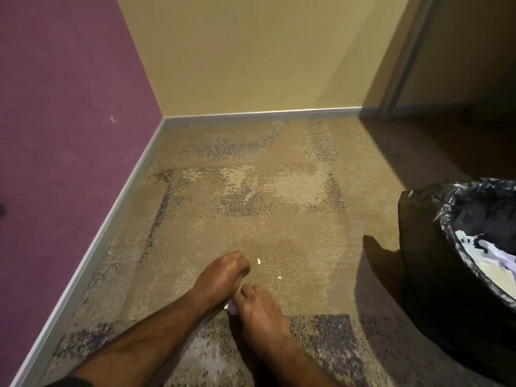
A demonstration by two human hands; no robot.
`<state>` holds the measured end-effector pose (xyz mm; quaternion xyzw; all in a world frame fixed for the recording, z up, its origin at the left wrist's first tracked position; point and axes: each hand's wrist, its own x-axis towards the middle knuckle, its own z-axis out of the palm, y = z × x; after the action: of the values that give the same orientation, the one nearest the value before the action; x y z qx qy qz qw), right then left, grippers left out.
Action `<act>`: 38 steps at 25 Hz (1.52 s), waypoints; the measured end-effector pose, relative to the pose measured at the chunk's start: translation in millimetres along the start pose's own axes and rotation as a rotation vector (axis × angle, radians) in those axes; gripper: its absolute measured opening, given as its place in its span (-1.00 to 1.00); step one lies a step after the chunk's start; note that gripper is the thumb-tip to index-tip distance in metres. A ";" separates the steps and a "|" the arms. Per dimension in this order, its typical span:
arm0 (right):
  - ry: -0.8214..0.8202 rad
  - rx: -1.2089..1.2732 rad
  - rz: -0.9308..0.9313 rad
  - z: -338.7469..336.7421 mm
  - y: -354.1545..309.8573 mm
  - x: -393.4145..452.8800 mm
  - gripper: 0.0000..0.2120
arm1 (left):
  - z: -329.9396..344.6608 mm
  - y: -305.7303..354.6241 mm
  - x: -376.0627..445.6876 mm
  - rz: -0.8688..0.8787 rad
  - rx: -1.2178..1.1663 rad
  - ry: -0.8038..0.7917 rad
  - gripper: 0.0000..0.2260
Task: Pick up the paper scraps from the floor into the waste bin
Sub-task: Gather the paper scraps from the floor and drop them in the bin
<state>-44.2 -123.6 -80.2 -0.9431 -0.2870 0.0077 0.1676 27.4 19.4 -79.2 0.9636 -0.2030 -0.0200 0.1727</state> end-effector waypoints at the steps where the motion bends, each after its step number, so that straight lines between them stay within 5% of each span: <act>1: 0.003 -0.009 0.031 -1.4 5.9 -1.5 -0.77 | 0.4 6.0 5.6 -0.031 -0.066 0.007 -0.88; 5: 0.065 -0.023 0.238 -13.5 36.7 -11.9 -0.74 | 3.1 19.3 22.4 -0.103 -0.096 0.028 -0.87; 10: 0.041 0.014 0.420 -24.6 67.0 -6.1 -0.67 | 2.2 27.3 36.0 -0.097 0.146 -0.077 -0.87; 15: -0.046 0.109 0.453 -33.4 68.0 2.0 -0.75 | -6.1 26.1 32.9 -0.061 0.178 -0.113 -0.87; 21: 0.019 0.103 0.336 -39.6 58.4 -26.2 -0.75 | -29.2 -15.4 -16.5 -0.031 0.015 -0.407 -0.94; 30: -0.196 -0.041 0.433 -27.6 36.9 -36.4 -0.21 | -7.7 17.0 -54.7 0.012 0.335 -0.300 -0.86; 35: -0.132 0.021 0.354 -23.3 32.2 -29.3 -0.69 | -6.8 22.4 -64.0 0.024 0.324 -0.232 -0.84; 38: -0.101 0.027 0.335 -23.0 39.1 -28.5 -0.78 | -4.2 19.4 -62.7 0.067 0.273 -0.193 -0.86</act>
<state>-44.4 -176.7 -73.3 -0.9738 -0.1339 0.0867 0.1620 -37.0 29.0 -70.5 0.9645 -0.2513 -0.0792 0.0205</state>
